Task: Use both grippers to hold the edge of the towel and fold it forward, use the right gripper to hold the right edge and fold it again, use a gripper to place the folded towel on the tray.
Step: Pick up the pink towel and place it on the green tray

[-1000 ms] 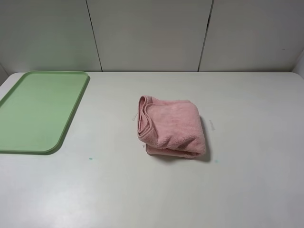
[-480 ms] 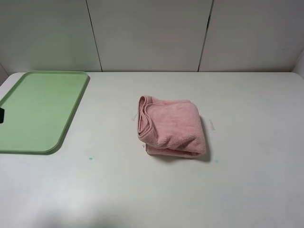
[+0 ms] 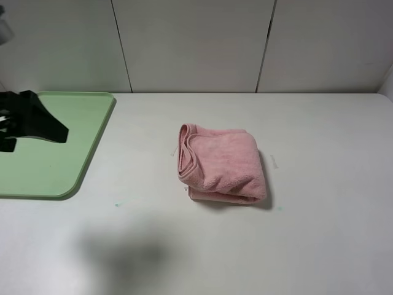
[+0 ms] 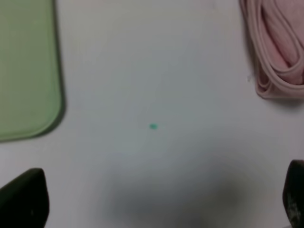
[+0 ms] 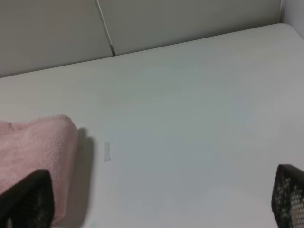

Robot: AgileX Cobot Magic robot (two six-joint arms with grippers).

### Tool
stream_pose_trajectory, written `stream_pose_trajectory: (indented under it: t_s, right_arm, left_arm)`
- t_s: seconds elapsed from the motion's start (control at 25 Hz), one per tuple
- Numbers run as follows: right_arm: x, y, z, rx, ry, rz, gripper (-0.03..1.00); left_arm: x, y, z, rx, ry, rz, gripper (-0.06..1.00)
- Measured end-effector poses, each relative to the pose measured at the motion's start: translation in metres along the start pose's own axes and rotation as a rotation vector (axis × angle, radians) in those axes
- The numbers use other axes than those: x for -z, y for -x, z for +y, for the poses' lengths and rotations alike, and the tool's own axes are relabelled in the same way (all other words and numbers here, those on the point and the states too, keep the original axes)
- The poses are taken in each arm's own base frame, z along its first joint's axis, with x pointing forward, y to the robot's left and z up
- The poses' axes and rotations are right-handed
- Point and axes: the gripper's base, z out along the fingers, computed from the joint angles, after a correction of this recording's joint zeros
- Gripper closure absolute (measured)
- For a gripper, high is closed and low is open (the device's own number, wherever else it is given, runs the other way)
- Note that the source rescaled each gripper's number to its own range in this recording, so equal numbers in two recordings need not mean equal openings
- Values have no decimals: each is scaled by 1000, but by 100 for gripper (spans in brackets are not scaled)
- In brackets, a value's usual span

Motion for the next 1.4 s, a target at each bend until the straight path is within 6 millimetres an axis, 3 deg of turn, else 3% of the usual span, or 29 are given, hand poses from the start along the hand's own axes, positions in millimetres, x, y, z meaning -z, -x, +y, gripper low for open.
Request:
stream_pose_trajectory:
  t_s: [0.56, 0.88, 1.4]
  right_arm:
    - [0, 0, 0, -1, 0, -1, -3]
    - [0, 0, 0, -1, 0, -1, -3]
    - [0, 0, 0, -2, 0, -1, -3]
  left_arm:
    - [-111, 38, -60, -80, -122, 175, -4]
    - [-158, 52, -90, -118, -150, 239, -4]
    - [-220, 55, -110, -152, -148, 324, -2]
